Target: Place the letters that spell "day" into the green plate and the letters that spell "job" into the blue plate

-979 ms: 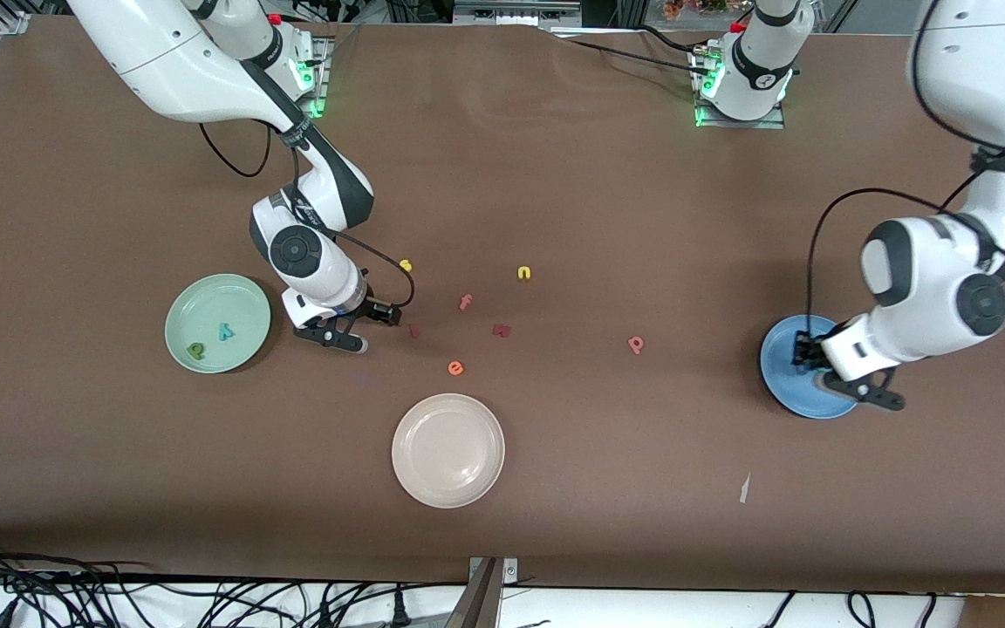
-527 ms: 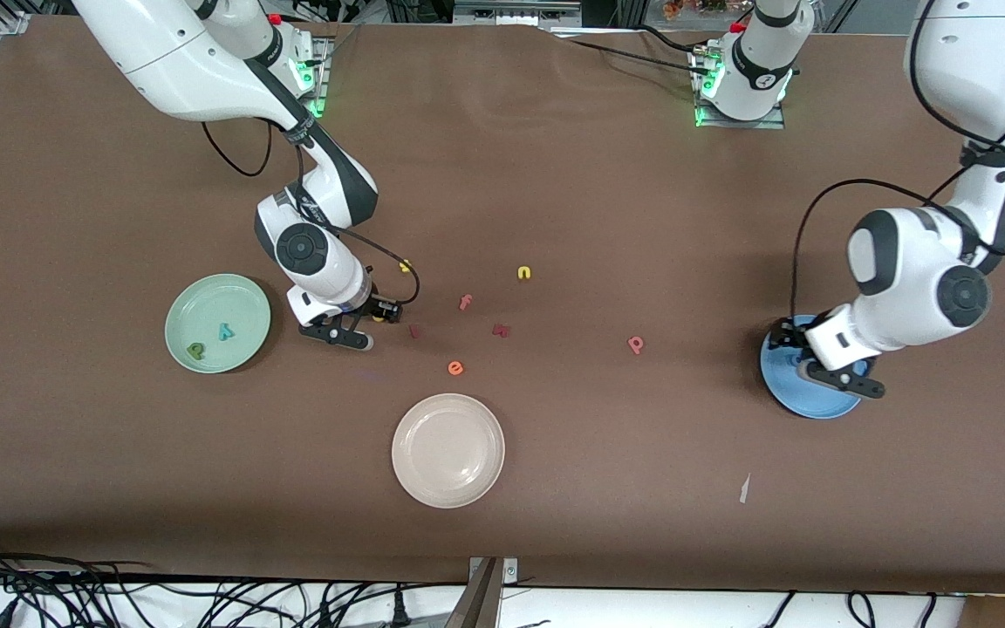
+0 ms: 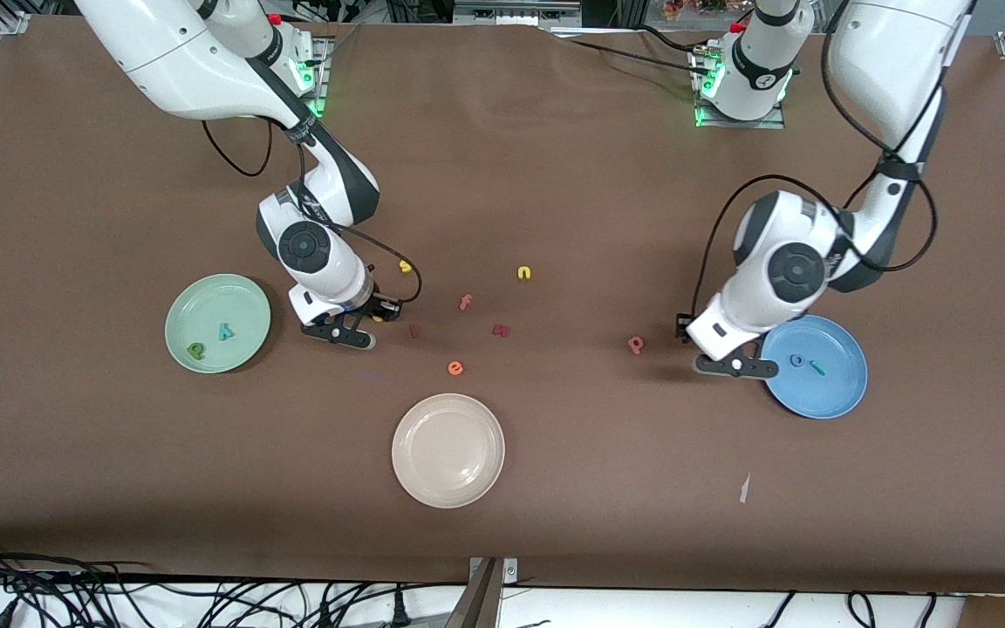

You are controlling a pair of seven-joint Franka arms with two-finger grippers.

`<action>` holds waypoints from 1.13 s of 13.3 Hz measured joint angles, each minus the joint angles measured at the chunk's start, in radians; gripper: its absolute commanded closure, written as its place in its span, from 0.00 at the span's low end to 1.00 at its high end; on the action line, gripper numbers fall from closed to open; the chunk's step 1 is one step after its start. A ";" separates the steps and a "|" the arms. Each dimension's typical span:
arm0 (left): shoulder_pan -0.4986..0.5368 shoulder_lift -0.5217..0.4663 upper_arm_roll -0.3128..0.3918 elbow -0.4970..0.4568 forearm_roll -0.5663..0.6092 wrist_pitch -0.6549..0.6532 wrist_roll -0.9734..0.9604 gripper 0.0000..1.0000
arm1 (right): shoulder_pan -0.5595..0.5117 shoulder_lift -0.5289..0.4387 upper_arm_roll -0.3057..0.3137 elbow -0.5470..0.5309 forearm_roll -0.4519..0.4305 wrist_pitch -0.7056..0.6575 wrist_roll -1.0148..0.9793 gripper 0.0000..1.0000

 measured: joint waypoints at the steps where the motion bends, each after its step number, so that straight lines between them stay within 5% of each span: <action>1: -0.021 0.014 -0.002 -0.001 0.010 0.024 -0.042 0.40 | 0.000 -0.001 -0.001 0.000 0.000 0.000 0.000 0.73; 5: -0.072 0.078 -0.003 0.013 0.011 0.073 -0.079 0.41 | 0.000 -0.001 -0.002 0.017 -0.001 -0.013 0.000 0.76; 10: -0.124 0.132 -0.004 0.056 0.011 0.075 -0.144 0.39 | -0.012 -0.010 -0.015 0.166 -0.013 -0.286 -0.101 0.80; 15: -0.129 0.163 -0.001 0.058 0.011 0.137 -0.152 0.39 | -0.026 -0.072 -0.156 0.172 -0.016 -0.408 -0.431 0.80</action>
